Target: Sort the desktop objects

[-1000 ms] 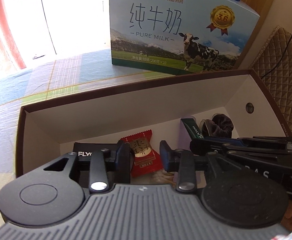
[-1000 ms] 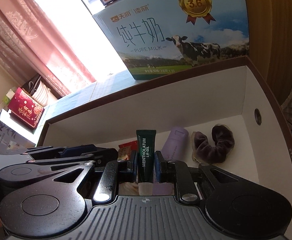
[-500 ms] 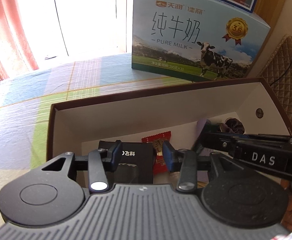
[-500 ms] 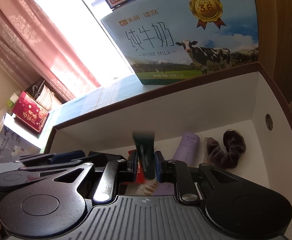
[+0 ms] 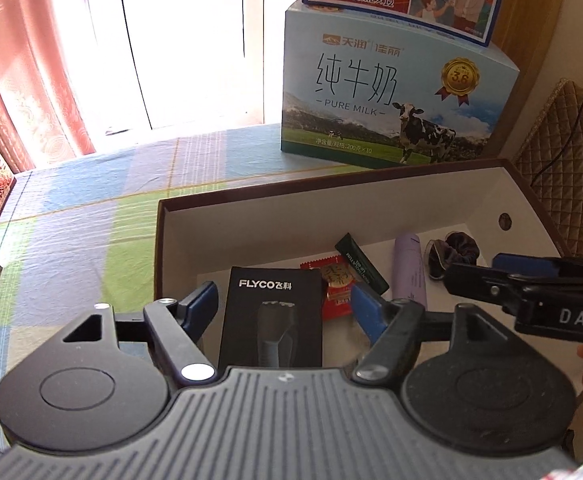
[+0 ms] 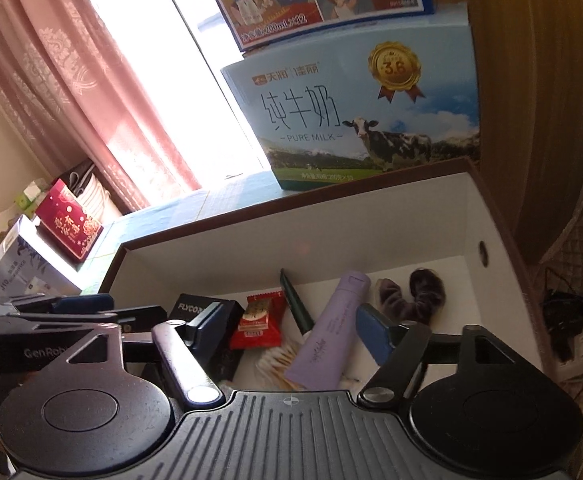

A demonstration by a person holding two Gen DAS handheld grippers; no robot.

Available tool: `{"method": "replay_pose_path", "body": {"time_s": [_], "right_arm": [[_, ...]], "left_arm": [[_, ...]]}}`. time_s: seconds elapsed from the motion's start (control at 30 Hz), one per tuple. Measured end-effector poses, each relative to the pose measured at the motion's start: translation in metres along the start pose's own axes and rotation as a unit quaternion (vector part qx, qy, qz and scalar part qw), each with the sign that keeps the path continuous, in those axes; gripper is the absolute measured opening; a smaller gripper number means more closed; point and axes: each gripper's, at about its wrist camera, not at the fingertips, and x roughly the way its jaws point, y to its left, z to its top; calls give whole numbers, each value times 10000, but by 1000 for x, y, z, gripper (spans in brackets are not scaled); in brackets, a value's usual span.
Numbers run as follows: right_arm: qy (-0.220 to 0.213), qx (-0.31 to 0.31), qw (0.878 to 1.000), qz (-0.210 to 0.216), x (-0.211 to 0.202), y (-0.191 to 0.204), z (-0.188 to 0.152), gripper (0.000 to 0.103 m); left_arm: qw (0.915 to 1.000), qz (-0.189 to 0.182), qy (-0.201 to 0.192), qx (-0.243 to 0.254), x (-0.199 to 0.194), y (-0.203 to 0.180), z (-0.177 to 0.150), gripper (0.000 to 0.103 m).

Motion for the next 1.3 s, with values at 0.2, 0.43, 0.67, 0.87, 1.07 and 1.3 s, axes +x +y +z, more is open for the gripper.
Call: {"method": "replay_pose_path", "body": {"time_s": [0.2,0.43,0.67,0.87,1.07,1.3], "right_arm": [[-170,-222,9996,-34,-29,5,-14,88],[-323,-449,9984,-82,-60,15,-31,97],[-392,-638,9970,-172,-84,24,-44,98],[-541,-765,9951,-319,-108,32,-54,100],[-686,-823,9933,-438,-135,41,-71,101],[-776,-840,9921,-508,-161,52,-94,101]], "left_arm": [[9997,90,-160,139,-26,-6,-14,78],[9993,173,-266,210,-54,-8,-33,85],[9989,238,-378,140,-80,-8,-46,88],[9982,295,-509,110,-107,-12,-61,93],[9980,311,-539,76,-132,-17,-82,95],[9978,374,-536,99,-159,-19,-114,98]]}}
